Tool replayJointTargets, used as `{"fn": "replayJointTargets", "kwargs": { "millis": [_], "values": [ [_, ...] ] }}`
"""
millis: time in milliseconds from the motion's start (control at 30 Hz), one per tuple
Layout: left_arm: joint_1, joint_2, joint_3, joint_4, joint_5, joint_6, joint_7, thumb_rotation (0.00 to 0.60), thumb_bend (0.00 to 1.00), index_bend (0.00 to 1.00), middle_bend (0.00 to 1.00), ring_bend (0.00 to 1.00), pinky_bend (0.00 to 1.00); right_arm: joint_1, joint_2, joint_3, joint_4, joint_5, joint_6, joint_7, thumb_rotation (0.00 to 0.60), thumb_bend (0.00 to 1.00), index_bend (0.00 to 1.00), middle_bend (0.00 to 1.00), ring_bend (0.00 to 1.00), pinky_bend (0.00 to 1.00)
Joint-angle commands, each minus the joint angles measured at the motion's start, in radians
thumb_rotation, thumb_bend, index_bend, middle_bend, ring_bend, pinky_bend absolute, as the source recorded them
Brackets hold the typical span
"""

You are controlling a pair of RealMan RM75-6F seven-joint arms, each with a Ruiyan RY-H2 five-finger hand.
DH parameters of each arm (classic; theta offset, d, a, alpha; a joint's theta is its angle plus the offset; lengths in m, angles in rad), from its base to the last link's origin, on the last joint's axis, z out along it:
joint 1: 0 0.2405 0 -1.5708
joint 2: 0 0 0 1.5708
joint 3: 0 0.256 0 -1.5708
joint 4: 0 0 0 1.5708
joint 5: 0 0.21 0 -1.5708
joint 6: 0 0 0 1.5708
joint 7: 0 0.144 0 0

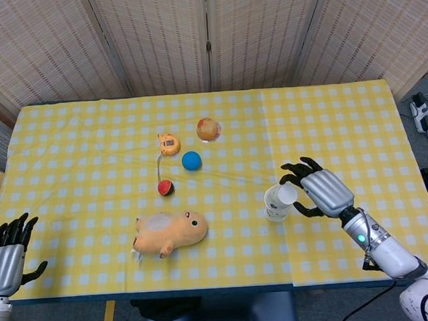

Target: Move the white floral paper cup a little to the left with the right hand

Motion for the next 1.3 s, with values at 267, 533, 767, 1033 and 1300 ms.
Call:
{"fn": "replayJointTargets", "kwargs": {
  "millis": [267, 533, 767, 1033, 1300],
  "values": [
    [-0.003, -0.005, 0.004, 0.01, 0.002, -0.008, -0.008, 0.6, 0.28, 0.1, 0.03, 0.04, 0.0, 0.084, -0.112, 0.01, 0.07, 0.047, -0.108, -0.043, 0.6, 0.45, 0.37, 0.16, 0.16, 0.06],
    [-0.002, -0.011, 0.005, 0.028, -0.005, -0.014, -0.022, 0.6, 0.28, 0.09, 0.03, 0.04, 0.0, 0.154, -0.225, 0.016, 0.155, 0.14, -0.178, -0.103, 0.6, 0.45, 0.37, 0.16, 0.16, 0.06],
    [-0.004, -0.018, 0.005, 0.038, -0.006, -0.021, -0.031, 0.6, 0.28, 0.09, 0.03, 0.04, 0.0, 0.192, -0.282, 0.007, 0.203, 0.197, -0.207, -0.142, 0.6, 0.45, 0.37, 0.16, 0.16, 0.06],
    [-0.003, -0.02, 0.006, 0.047, -0.006, -0.022, -0.04, 0.6, 0.28, 0.09, 0.03, 0.04, 0.0, 0.2, -0.31, -0.009, 0.234, 0.226, -0.202, -0.161, 0.6, 0.45, 0.37, 0.16, 0.16, 0.06],
    [-0.005, -0.022, 0.008, 0.051, -0.004, -0.027, -0.044, 0.6, 0.28, 0.09, 0.03, 0.04, 0.0, 0.203, -0.323, -0.018, 0.251, 0.235, -0.197, -0.163, 0.6, 0.45, 0.37, 0.15, 0.16, 0.06]
  ]
}}
